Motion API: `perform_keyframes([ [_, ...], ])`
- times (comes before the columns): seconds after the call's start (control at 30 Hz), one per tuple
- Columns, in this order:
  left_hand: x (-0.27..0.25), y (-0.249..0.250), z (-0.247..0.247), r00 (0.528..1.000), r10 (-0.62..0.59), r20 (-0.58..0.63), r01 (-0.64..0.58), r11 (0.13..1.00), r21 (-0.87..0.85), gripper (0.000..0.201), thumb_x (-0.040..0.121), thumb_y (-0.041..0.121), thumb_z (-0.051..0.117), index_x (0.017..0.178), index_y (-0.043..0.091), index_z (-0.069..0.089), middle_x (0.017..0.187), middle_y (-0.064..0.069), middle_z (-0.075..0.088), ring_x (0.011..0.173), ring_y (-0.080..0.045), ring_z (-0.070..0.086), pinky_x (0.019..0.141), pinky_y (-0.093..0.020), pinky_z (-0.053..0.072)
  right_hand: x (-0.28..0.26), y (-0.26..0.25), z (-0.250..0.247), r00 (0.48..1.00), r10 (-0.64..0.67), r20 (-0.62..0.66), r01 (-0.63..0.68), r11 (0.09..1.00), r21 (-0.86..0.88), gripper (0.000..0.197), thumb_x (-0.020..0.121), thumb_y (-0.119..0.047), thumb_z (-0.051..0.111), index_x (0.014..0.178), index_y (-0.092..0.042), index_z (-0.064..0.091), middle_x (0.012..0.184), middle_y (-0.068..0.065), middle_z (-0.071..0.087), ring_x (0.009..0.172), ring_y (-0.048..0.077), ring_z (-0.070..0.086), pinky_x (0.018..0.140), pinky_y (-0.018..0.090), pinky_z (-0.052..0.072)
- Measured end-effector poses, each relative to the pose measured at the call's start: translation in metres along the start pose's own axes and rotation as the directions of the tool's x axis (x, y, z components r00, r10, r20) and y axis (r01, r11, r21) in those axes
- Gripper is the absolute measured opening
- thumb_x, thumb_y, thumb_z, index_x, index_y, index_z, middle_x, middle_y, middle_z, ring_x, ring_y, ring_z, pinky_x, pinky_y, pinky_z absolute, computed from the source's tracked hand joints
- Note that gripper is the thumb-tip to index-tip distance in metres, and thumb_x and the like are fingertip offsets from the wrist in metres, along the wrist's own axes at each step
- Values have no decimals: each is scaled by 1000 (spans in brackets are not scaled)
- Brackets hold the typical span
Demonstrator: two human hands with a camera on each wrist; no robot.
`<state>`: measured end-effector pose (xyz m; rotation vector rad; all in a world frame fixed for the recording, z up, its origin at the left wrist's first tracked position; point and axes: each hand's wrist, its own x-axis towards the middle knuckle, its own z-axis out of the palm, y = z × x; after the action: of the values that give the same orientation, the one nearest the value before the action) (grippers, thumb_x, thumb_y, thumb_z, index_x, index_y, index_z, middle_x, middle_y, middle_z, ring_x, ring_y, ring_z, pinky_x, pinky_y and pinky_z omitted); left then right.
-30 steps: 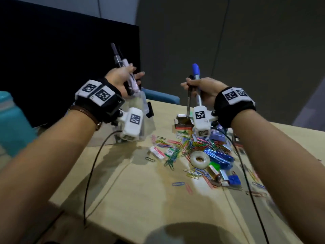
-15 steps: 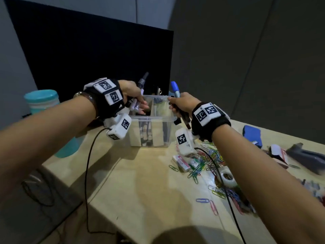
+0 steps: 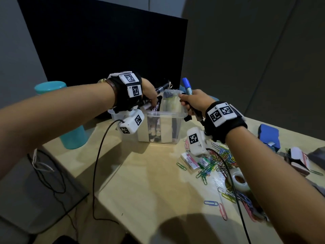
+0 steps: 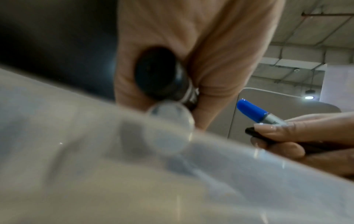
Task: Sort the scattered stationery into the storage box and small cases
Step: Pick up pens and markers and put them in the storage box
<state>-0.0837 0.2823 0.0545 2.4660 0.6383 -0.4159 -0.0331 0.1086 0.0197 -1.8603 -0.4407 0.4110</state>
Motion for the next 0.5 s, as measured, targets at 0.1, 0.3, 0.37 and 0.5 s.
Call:
perform_keyframes([
  [0.1, 5, -2, 2, 1000, 17, -4, -17, 998, 54, 22, 89, 8, 65, 109, -1, 59, 103, -18, 65, 94, -30, 56, 82, -36, 53, 2, -1, 0, 1000, -2, 3, 2, 999, -39, 20, 100, -21, 54, 85, -8, 49, 64, -1, 48, 37, 2, 38, 36, 18, 36],
  [0.3, 20, -2, -1, 999, -35, -36, 35, 999, -6, 36, 91, 5, 61, 124, -8, 55, 122, -24, 61, 101, -32, 58, 103, -52, 44, 2, 0, 0, 1000, -16, -9, 15, 995, -104, 19, 99, -23, 55, 87, -11, 47, 63, -2, 50, 40, 5, 39, 40, 20, 38],
  [0.37, 18, -1, -4, 999, -18, -40, 18, 1000, -3, 33, 91, 4, 60, 121, -10, 57, 124, -24, 61, 109, -35, 61, 101, -52, 46, 2, 0, 1, 999, -33, -27, 30, 993, -111, 17, 99, -22, 55, 90, -11, 47, 64, -2, 50, 41, 5, 40, 38, 19, 38],
  [0.5, 8, 2, -8, 1000, -18, 26, 18, 1000, 4, 24, 92, 6, 59, 110, -9, 55, 106, -24, 62, 94, -38, 63, 88, -44, 51, 2, 0, 1, 999, -31, -31, 28, 993, -114, 15, 99, -22, 55, 95, -10, 47, 66, -2, 51, 46, 6, 40, 39, 20, 38],
])
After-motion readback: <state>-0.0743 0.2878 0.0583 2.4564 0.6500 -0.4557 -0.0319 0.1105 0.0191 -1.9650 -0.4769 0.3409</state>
